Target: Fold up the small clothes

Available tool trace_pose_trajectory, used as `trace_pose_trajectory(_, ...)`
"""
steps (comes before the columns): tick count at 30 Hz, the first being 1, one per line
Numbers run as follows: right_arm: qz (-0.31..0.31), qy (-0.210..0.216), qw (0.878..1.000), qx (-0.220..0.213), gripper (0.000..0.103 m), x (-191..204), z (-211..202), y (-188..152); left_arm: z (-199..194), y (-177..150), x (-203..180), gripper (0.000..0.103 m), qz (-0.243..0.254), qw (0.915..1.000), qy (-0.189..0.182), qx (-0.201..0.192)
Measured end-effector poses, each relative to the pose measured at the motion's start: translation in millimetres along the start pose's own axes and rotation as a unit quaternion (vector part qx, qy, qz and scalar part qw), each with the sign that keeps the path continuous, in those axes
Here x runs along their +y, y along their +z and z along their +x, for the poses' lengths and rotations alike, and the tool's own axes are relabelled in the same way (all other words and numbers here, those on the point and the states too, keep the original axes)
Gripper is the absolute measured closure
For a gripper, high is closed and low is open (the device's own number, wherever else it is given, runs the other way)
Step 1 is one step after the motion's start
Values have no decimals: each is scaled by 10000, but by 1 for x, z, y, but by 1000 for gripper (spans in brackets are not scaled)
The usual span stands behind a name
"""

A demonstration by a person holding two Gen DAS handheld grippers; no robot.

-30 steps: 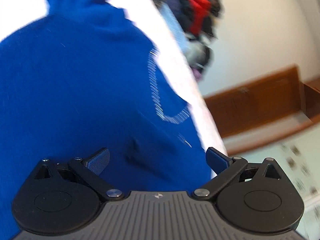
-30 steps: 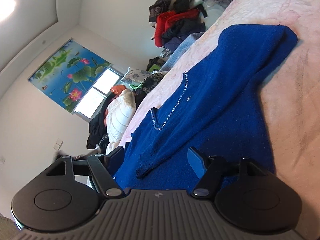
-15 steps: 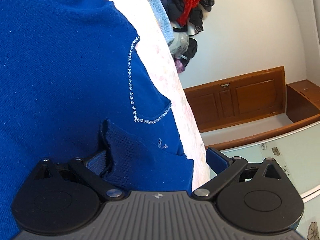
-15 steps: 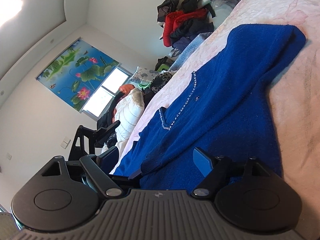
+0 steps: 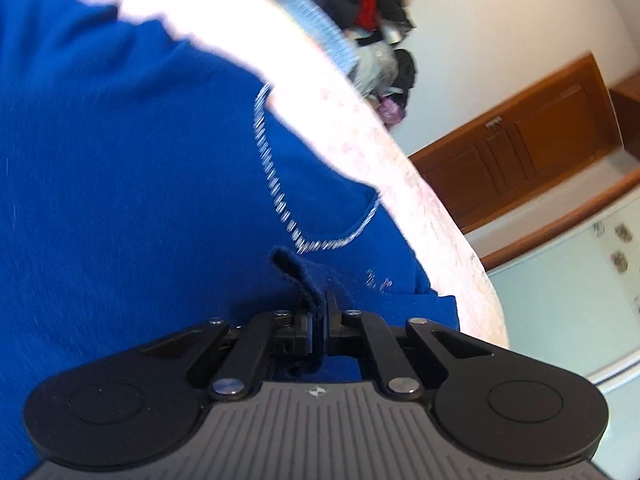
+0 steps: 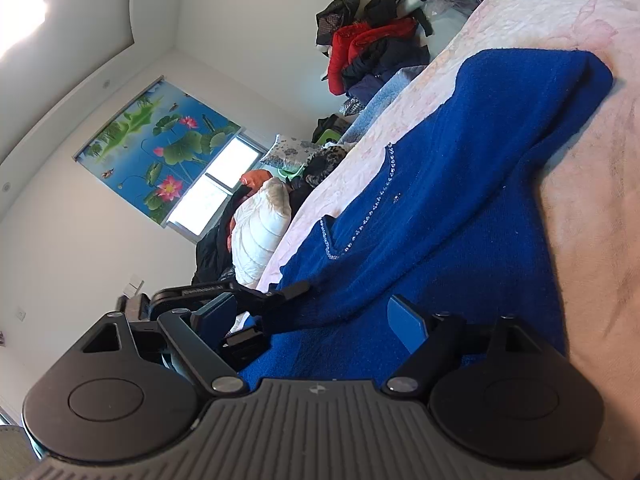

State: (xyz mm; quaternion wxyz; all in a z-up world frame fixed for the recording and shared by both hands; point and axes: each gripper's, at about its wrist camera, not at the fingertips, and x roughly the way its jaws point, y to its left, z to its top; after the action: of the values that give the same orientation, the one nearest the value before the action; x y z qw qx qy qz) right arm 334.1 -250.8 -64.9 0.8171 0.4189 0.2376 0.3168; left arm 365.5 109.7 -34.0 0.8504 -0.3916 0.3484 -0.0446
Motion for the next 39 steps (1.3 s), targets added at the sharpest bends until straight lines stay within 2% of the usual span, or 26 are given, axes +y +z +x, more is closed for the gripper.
trace_pose_trajectory(2, -1, 0, 10000, 0, 16, 0, 0, 0, -7, 13, -9, 99, 368, 9992, 41, -139)
trace_pose_trajectory(4, -9, -3, 10000, 3, 16, 0, 0, 0, -13, 34, -16, 99, 789, 9954, 413, -347)
trace_pose_trajectory(6, -9, -1, 10000, 2, 16, -1, -1, 0, -18, 56, -8, 99, 711, 9931, 822, -435)
trace_pose_trajectory(9, -9, 8, 10000, 4, 16, -1, -1, 0, -37, 72, 11, 99, 419, 9922, 1055, -508)
trace_pose_trajectory(14, -25, 40, 10000, 10, 14, 0, -1, 1, -65, 60, 47, 99, 361, 9895, 1292, -534)
trace_pose_trajectory(16, -37, 40, 10000, 14, 14, 0, 0, 2, -61, 57, 64, 99, 248, 9876, 1492, -425)
trace_pose_trajectory(19, -37, 43, 10000, 13, 14, -1, 0, 2, -56, 50, 82, 99, 66, 9875, 1555, -232)
trace_pose_trajectory(23, -37, 43, 10000, 15, 14, -1, 0, 2, -46, 49, 80, 99, 188, 9859, 1655, -153)
trace_pose_trajectory(27, -40, 43, 10000, 16, 14, -1, 0, 2, -56, 52, 73, 99, 400, 9829, 1777, -254)
trace_pose_trajectory(30, -38, 45, 10000, 16, 14, -1, 0, 2, -67, 59, 74, 99, 325, 9805, 1906, -341)
trace_pose_trajectory(33, -36, 47, 10000, 14, 14, -1, 0, 2, -67, 59, 82, 99, 224, 9791, 2015, -175)
trace_pose_trajectory(36, -36, 47, 10000, 15, 13, -2, 0, 2, -65, 55, 79, 99, 417, 9761, 2131, -118)
trace_pose_trajectory(39, -33, 50, 10000, 14, 13, -2, 0, 2, -77, 59, 73, 99, 405, 9771, 2083, -162)
